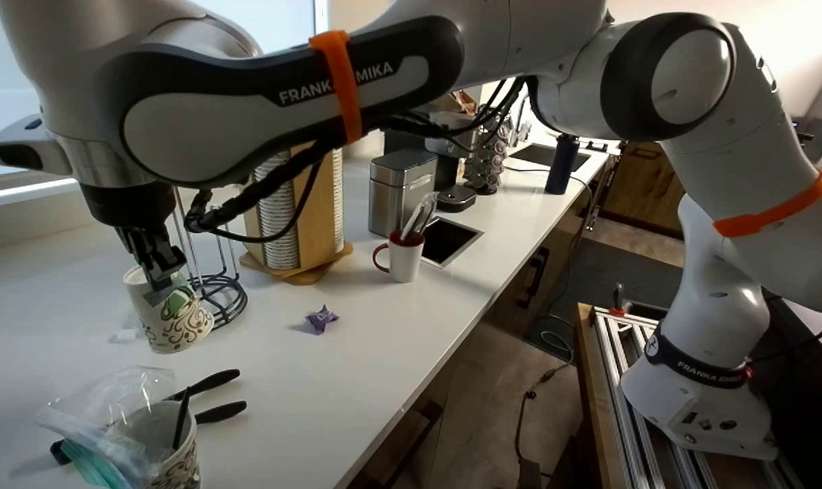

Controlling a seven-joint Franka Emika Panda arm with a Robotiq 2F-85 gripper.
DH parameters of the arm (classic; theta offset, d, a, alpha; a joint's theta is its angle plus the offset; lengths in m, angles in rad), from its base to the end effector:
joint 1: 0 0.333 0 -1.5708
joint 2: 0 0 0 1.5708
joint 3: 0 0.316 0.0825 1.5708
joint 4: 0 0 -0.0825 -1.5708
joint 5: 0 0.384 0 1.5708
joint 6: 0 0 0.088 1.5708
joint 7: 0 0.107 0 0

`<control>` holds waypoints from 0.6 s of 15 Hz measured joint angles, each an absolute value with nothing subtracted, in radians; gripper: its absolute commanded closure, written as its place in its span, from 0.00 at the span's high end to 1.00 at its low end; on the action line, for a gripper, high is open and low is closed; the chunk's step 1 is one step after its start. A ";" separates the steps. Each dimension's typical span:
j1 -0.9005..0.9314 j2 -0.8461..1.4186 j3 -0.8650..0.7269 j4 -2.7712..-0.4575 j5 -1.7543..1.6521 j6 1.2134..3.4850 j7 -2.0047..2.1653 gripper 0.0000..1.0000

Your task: Put the cup on the countertop and the tweezers on the stand

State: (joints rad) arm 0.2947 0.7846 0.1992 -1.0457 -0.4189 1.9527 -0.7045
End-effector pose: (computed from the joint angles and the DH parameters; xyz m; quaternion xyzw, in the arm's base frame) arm 0.7176 0.2954 0.3930 0.7987 0.5837 0.0512 0.1368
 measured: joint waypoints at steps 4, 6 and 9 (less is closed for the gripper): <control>0.287 0.789 0.197 -1.039 -0.418 1.954 -0.703 0.02; 0.284 0.797 0.188 -1.039 -0.418 1.968 -0.683 0.02; 0.272 0.828 0.166 -1.035 -0.418 2.000 -0.637 0.02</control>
